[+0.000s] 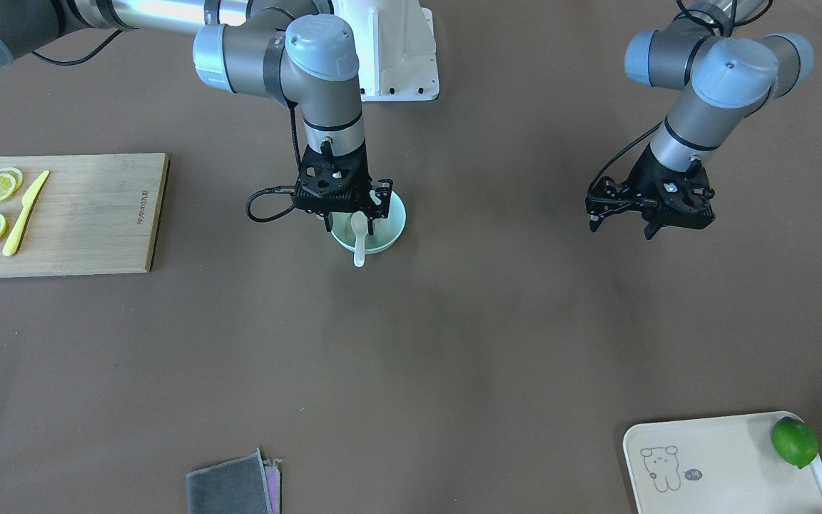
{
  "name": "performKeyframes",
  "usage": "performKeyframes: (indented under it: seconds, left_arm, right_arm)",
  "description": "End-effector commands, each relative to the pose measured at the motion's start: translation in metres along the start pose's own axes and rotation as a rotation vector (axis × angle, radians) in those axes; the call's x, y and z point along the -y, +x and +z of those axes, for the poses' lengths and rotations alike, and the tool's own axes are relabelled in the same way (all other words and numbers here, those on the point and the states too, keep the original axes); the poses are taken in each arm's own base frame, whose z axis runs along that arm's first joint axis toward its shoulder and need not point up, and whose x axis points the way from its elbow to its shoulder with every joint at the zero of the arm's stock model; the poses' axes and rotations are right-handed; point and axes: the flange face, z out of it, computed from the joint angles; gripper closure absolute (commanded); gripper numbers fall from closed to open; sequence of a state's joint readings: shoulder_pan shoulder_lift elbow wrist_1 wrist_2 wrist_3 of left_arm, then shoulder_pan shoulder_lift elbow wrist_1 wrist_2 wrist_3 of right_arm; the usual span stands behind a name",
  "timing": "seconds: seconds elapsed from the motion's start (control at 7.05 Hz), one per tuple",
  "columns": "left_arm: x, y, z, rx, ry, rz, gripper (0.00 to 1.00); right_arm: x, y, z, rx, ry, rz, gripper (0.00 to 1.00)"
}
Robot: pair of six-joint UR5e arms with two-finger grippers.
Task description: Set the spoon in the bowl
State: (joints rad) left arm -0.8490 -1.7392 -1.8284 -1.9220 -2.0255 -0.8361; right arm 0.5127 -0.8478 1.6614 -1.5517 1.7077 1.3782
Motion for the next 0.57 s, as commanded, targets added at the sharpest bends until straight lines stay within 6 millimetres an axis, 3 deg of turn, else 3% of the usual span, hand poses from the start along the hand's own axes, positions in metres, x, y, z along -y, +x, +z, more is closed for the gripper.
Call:
performKeyframes:
  seconds: [0.0, 0.14, 0.43]
  left_arm:
    - [0.012, -0.071, -0.028, 0.004, -0.010, 0.033, 0.02]
    - [0.012, -0.127, -0.053, 0.004, -0.014, 0.077, 0.02]
    - [-0.007, -0.219, -0.094, -0.003, -0.028, 0.102, 0.02]
  right_arm:
    - [0.020, 0.092, -0.038, 0.020, -0.008, -0.053, 0.00]
    - [0.043, 0.161, -0.062, 0.020, -0.045, -0.094, 0.00]
    - [0.090, 0.282, -0.073, -0.038, -0.096, -0.222, 0.00]
